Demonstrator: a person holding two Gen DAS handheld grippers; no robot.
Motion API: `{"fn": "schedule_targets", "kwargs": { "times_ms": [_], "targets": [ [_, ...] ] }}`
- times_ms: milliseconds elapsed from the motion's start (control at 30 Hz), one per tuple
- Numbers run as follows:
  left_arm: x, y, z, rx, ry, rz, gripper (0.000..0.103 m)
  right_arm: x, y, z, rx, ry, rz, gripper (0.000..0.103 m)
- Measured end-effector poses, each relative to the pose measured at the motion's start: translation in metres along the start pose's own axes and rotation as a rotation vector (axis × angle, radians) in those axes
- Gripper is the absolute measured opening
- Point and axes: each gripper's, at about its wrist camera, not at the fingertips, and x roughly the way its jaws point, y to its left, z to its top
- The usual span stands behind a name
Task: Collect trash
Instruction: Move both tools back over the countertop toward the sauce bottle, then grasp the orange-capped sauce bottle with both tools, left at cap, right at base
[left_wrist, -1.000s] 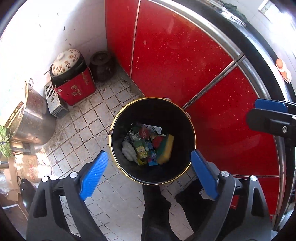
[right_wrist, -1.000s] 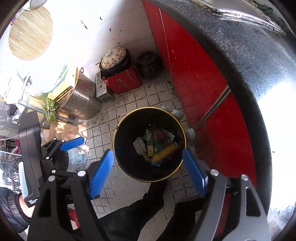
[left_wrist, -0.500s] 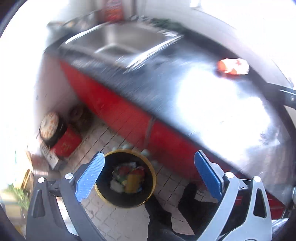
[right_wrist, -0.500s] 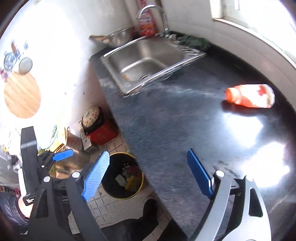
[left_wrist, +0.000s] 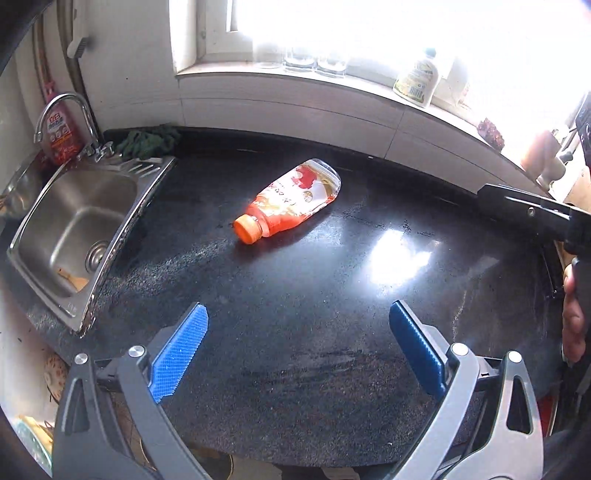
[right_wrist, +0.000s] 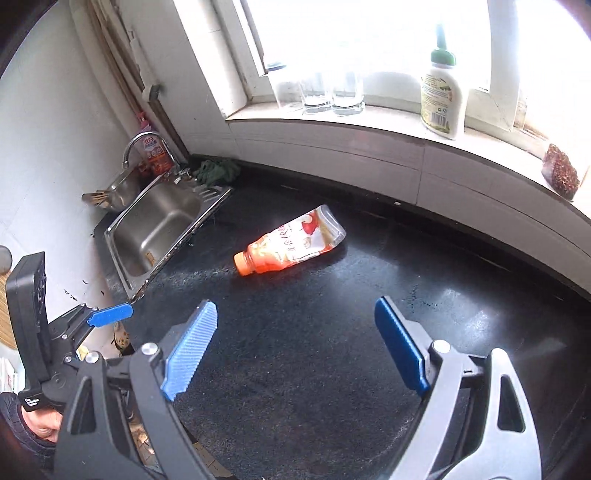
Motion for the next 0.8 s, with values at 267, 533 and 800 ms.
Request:
{"fn": "schedule_targets", "kwargs": {
  "times_ms": [267,533,800],
  "targets": [
    [0.035,-0.003,0.019,0.02,0.031,0.031,0.096,0.036,-0.023,0.011,0.003,0.053,0.012,0.085],
    [0.091,0.002,0.042,0.049,0.091,0.05,0.096,0.093,-0.036,0.035,-0.003,0.134,0.018,0.085],
    [0.17,0.012,0.069,0.087,0.135,0.036,0.096,0.18,-0.043,0.069,-0.012,0.217,0.018,0.085]
  ]
}}
